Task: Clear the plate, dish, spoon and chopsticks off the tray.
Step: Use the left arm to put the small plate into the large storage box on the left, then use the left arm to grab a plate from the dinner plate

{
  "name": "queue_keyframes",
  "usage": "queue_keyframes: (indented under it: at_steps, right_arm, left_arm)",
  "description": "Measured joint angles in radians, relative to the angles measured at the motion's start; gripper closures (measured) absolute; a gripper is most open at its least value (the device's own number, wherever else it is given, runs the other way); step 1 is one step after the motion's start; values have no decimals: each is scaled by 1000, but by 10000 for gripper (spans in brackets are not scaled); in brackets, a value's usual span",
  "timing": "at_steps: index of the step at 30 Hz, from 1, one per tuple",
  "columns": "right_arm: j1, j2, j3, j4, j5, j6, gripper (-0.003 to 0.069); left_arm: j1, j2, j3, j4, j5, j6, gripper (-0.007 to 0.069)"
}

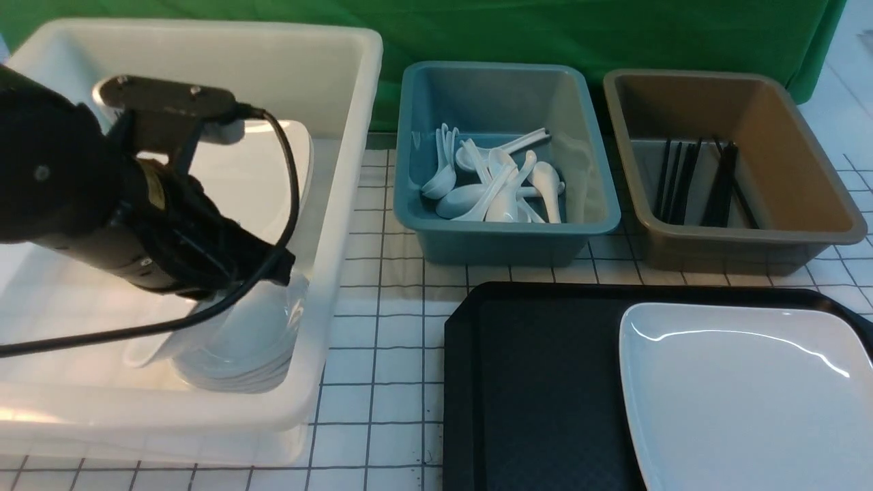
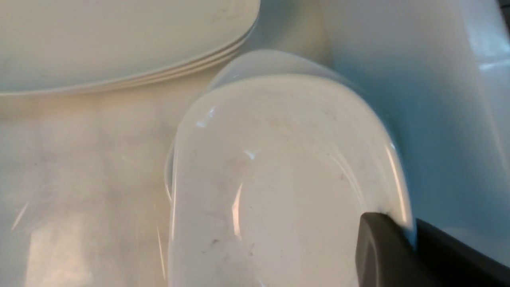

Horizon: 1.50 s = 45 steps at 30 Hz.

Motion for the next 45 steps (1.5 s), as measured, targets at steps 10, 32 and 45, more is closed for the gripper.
queue_keyframes:
  at_steps: [10,32,45]
  right_arm:
    - [0,0,0,0,0,0,419]
    - [0,0,0,0,-19,0,419]
    - [0,0,0,0,-22,-9,493]
  left_arm:
    - [2,75,2,-48,-65,82,593]
    - [-1,-2,-233,-575,120,255,214]
    - [-327,311,-207,-910,134,434,620]
